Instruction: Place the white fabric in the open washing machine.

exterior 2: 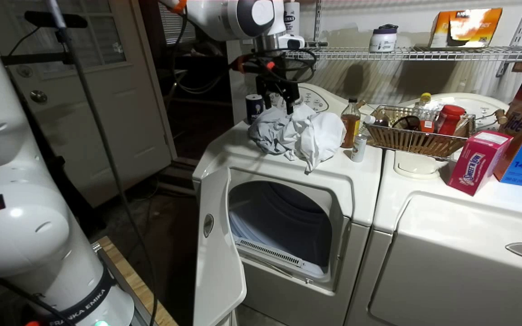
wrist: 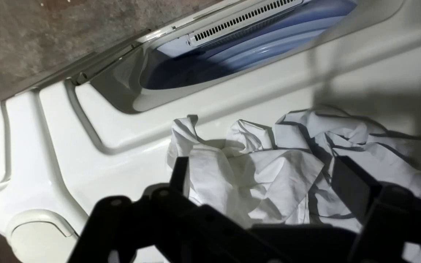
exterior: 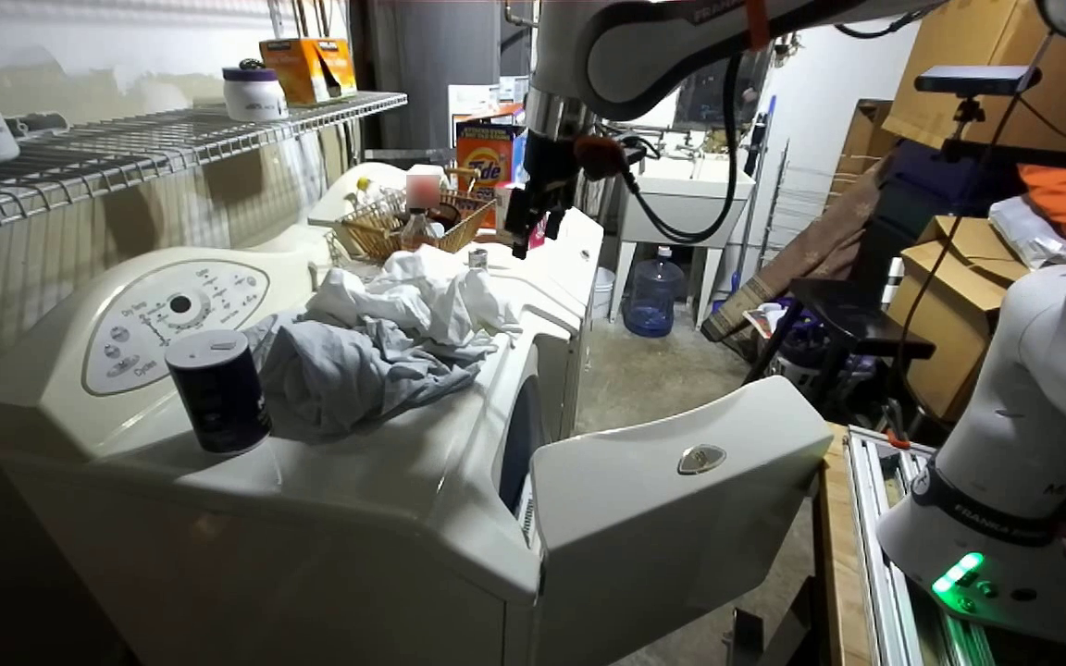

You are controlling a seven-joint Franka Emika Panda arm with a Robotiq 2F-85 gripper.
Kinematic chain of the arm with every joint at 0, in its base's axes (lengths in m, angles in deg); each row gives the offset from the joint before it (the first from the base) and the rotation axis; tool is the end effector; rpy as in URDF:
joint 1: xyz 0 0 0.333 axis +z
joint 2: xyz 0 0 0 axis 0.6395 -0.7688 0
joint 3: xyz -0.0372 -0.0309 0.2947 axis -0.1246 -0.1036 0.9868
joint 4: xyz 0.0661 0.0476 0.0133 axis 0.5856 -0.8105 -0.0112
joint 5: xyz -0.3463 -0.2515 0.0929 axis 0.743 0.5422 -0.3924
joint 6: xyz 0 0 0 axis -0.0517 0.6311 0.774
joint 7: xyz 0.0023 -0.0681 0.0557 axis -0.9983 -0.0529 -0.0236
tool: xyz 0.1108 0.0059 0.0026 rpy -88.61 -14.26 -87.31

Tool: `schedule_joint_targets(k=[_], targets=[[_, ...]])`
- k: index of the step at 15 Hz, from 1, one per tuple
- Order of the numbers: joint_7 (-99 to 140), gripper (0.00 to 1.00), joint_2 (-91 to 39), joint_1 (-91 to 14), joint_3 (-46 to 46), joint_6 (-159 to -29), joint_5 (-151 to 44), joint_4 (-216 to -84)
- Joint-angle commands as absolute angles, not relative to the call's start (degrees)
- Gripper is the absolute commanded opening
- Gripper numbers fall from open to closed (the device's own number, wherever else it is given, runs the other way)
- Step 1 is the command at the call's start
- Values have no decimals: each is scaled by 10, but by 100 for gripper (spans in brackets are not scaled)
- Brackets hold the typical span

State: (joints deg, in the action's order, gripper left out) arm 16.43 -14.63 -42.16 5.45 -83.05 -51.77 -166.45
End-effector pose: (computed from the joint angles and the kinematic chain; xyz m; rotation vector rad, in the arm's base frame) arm 0.6407 -0.0142 0.4268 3.0644 -0.1918 0.2571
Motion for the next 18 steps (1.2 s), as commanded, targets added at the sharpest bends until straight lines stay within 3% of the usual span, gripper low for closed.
schedule_joint_targets(k=[1,18], targets=[[191,100,-227,-413,44,-843,-511,-1583],[214,100,-325,-405,34,-899,-502,-1506]])
